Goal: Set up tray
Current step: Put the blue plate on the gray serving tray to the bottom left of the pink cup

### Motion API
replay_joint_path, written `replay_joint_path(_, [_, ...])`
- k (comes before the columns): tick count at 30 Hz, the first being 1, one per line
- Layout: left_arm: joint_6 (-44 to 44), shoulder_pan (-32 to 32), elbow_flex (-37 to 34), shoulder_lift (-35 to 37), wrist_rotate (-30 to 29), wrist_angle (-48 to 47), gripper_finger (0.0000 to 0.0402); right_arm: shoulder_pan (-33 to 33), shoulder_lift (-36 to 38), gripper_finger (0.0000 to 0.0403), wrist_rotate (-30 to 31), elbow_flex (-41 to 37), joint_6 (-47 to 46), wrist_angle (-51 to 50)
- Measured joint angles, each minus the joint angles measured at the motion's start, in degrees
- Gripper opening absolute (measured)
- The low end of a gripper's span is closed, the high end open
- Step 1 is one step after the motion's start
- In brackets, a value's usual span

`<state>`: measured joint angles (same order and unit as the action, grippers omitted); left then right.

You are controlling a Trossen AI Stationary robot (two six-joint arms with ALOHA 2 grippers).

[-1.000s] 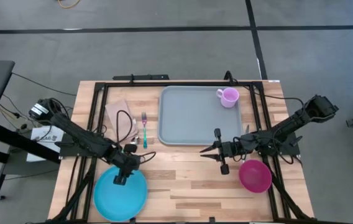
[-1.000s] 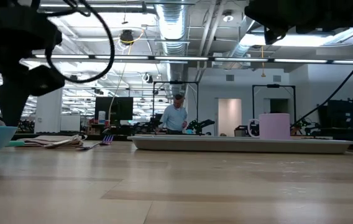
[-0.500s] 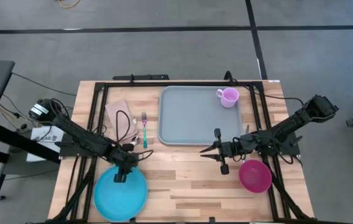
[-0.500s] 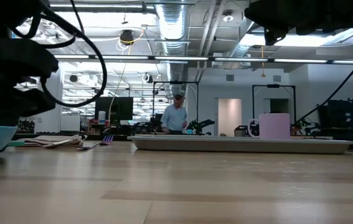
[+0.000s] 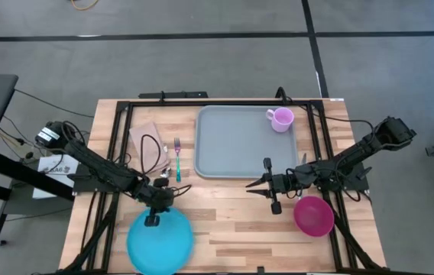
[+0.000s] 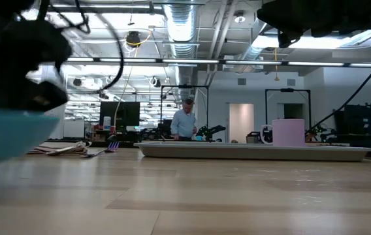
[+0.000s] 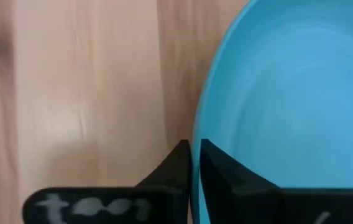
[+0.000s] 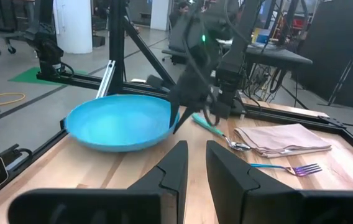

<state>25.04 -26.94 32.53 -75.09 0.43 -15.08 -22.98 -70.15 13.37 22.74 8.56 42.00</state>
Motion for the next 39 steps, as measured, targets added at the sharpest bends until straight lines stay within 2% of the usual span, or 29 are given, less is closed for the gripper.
replay_joint_path(3, [0.03,0.01,4.58,0.00,-4.55,-0.46,0.0002,0.00,0.00,0.0052,0.00,0.00,0.01,0.00])
replay_joint_path(7, [-3.56,1.32,11.19,-0.03,-13.53,-1.09,0.0001,0.00,-0.02,0.0052,0.00,0.00,0.00,0.33])
replay_joint_path(11, [-7.14,5.71,17.03,-0.04,-24.95,-0.84,0.0001,0.00,-0.02,0.0052,0.03,0.00,0.00,3.72])
replay_joint_path(13, [-11.66,9.30,19.35,-0.04,-26.68,-0.82,0.0000,0.00,-0.02,0.0052,0.04,0.00,0.00,6.45])
replay_joint_path(16, [-17.92,15.99,21.09,-0.04,-25.35,1.74,0.0000,-0.08,0.05,0.0052,0.07,0.02,0.05,8.83])
replay_joint_path(20, [-18.51,26.24,20.55,-0.23,-20.44,10.80,0.0000,-0.12,0.13,0.0052,0.09,0.02,2.54,8.83])
replay_joint_path(23, [-17.53,33.18,20.47,-3.48,-16.39,16.01,0.0000,0.02,0.13,0.0052,0.17,0.02,4.49,8.85])
replay_joint_path(28, [-14.14,41.57,20.53,-14.55,-7.18,28.94,0.0000,0.65,0.21,0.0052,0.20,0.04,5.46,10.06])
replay_joint_path(32, [-13.38,46.14,23.56,-24.40,-6.23,35.38,0.0000,1.34,0.20,0.0052,0.19,0.04,5.51,10.34])
replay_joint_path(36, [-11.15,50.30,31.64,-31.27,-4.76,35.33,0.0000,1.85,0.20,0.0052,0.20,0.04,5.57,10.20])
replay_joint_path(39, [-8.56,52.25,37.22,-36.50,-1.52,30.73,0.0001,2.28,0.20,0.0052,0.11,0.04,6.26,9.93])
